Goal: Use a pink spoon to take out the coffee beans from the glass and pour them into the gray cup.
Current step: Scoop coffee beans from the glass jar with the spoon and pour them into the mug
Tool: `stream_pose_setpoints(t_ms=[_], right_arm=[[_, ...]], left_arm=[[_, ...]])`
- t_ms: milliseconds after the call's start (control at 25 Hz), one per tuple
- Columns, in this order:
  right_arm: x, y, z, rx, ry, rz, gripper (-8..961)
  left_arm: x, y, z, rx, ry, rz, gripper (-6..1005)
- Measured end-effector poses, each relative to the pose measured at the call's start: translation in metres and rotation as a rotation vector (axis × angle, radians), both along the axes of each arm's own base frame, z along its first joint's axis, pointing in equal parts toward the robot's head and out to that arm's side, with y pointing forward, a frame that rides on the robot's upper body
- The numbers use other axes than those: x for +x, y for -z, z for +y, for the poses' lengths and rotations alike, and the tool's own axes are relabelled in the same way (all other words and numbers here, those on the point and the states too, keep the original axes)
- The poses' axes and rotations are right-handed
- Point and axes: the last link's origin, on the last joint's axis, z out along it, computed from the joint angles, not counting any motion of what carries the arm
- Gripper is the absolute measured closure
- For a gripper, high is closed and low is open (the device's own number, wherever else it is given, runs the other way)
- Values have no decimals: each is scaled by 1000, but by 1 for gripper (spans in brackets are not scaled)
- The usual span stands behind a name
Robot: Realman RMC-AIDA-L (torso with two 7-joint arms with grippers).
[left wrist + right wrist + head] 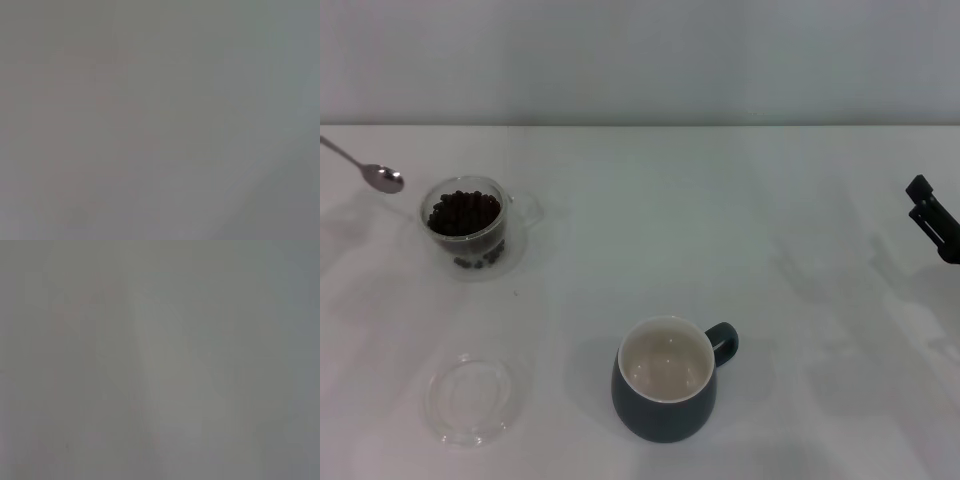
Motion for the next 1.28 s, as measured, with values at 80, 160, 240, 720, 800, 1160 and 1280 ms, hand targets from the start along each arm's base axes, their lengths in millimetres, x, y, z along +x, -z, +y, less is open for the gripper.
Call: stream_pose_setpoints(t_ms=[80,160,240,720,800,1160,1280], right_arm=[[1,-1,-1,3,0,-2,80],[2,-2,-2,5,2,-5,80],[3,-3,-2,7,4,-6,80],[9,-12,2,34,28,-26,79],[9,-13,2,40,30,-24,80],[9,-13,2,42,31,-23,81],[9,-13,2,41,31,-23,80]], left_arm=[[5,8,10,-13,-12,34,864],[13,22,21,-34,-19,66,864],[19,32,28,-49,-19,85,863],[38,64,49,-89,-24,216,864],[38,71,49,-89,-36,232,864],[40,91,44,-130,-53,200,863],[38,95,40,-137,-69,181,863]])
